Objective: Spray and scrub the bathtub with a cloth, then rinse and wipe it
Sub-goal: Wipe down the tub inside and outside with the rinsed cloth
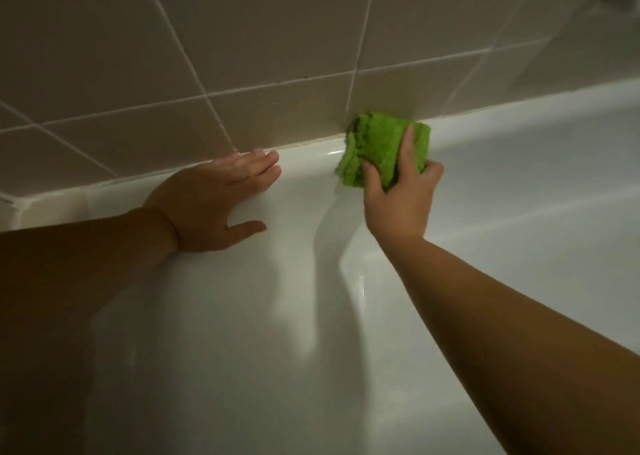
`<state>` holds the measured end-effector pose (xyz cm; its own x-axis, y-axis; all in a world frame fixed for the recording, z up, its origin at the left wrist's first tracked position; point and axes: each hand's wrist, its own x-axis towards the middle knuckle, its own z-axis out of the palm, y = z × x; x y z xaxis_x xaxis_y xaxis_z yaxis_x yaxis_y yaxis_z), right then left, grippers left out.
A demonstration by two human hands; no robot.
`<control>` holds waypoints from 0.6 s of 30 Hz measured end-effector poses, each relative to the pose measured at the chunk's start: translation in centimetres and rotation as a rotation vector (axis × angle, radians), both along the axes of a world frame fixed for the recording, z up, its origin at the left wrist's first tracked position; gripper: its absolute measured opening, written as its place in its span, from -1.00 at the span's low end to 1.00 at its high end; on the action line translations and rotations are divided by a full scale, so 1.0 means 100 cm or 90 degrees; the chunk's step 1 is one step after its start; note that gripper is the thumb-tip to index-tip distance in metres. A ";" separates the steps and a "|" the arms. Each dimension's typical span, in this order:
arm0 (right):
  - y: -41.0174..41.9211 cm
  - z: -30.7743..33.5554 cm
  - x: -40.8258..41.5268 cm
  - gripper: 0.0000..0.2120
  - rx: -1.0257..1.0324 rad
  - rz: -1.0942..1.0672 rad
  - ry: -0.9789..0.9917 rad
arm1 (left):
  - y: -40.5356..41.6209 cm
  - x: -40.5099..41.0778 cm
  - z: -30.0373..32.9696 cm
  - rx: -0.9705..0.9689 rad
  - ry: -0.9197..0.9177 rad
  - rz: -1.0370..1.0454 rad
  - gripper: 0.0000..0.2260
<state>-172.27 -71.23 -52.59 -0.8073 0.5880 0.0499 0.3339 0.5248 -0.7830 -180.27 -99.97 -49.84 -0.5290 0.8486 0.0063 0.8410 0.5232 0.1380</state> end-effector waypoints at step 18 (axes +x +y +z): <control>0.093 0.008 -0.003 -0.20 0.026 0.034 -0.011 | 0.098 -0.039 -0.015 0.040 0.008 -0.205 -0.20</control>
